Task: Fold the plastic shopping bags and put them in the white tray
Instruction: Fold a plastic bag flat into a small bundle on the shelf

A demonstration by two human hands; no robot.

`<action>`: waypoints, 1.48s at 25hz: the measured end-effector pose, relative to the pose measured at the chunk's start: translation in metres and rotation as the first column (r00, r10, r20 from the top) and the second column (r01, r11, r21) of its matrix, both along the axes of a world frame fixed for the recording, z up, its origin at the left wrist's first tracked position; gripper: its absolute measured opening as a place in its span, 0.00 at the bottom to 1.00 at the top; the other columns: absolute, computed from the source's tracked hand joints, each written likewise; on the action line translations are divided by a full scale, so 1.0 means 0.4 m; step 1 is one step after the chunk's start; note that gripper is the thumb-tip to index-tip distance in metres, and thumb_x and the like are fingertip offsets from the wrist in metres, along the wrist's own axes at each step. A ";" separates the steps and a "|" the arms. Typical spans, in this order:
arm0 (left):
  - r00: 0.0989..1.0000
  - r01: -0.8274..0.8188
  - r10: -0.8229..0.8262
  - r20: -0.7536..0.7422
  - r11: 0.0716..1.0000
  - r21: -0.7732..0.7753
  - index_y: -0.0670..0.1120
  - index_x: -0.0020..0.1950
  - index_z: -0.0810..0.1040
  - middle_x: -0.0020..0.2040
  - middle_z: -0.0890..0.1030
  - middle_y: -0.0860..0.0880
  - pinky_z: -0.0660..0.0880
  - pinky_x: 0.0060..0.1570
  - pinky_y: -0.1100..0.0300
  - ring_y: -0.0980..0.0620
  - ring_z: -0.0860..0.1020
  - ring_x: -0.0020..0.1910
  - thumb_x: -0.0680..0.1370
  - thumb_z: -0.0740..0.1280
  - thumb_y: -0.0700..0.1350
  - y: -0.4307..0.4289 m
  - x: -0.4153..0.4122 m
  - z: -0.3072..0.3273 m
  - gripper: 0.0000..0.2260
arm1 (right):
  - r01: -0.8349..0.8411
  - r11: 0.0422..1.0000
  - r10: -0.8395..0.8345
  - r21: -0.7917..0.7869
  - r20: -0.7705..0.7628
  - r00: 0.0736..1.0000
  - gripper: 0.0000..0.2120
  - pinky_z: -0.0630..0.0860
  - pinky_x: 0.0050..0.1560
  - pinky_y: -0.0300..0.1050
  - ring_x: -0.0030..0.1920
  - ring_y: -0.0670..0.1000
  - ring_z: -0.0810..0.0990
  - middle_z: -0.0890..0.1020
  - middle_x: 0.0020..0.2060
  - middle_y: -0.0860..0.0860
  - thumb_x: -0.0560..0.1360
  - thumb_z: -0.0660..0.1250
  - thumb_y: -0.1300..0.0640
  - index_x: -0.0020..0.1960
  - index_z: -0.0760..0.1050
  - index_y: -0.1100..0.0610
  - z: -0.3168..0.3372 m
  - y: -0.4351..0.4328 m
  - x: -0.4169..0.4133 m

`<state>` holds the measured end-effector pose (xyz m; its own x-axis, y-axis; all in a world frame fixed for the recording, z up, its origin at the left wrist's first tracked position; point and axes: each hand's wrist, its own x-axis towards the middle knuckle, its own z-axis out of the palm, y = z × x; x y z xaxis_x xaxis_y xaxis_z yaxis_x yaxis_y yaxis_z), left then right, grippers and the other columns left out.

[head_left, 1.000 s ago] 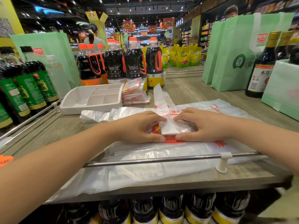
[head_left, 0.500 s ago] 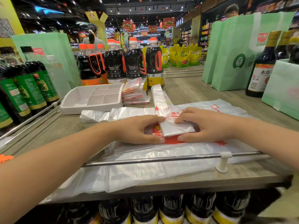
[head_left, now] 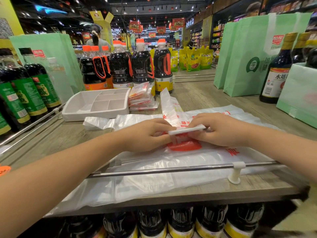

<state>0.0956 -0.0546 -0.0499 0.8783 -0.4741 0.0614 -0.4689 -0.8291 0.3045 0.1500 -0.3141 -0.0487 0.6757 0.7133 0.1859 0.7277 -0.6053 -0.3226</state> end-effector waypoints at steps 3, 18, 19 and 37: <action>0.998 -0.015 0.011 -0.058 0.998 -0.066 0.57 0.62 0.80 0.63 0.71 0.60 0.64 0.61 0.70 0.65 0.70 0.61 0.82 0.58 0.58 0.004 0.003 0.000 0.14 | 0.044 0.996 -0.040 0.084 -0.055 0.998 0.05 0.69 0.42 0.28 0.43 0.31 0.76 0.80 0.42 0.32 0.78 0.66 0.45 0.52 0.79 0.37 0.010 0.000 -0.010; 0.957 -0.282 0.285 -0.046 0.889 -0.361 0.49 0.61 0.74 0.43 0.83 0.53 0.78 0.52 0.51 0.53 0.81 0.43 0.83 0.61 0.53 -0.023 0.065 -0.022 0.11 | 0.235 0.956 -0.218 0.178 -0.111 0.970 0.17 0.72 0.32 0.32 0.36 0.39 0.81 0.85 0.39 0.41 0.78 0.67 0.46 0.65 0.69 0.45 -0.010 0.054 0.031; 0.953 -0.296 0.301 -0.043 0.886 -0.357 0.48 0.62 0.74 0.42 0.83 0.54 0.78 0.50 0.52 0.54 0.81 0.42 0.83 0.61 0.54 -0.024 0.070 -0.025 0.12 | 0.230 0.958 -0.218 0.172 -0.085 0.972 0.24 0.71 0.32 0.31 0.36 0.39 0.80 0.85 0.39 0.42 0.78 0.68 0.46 0.71 0.65 0.47 -0.013 0.057 0.035; 0.872 -0.449 0.476 0.112 0.870 -0.202 0.50 0.72 0.64 0.43 0.78 0.55 0.70 0.37 0.58 0.55 0.76 0.42 0.78 0.67 0.59 0.007 0.076 -0.032 0.26 | 0.122 0.978 -0.097 -0.168 0.151 0.984 0.24 0.64 0.72 0.47 0.71 0.49 0.68 0.67 0.73 0.46 0.81 0.57 0.38 0.74 0.69 0.45 -0.028 0.091 0.046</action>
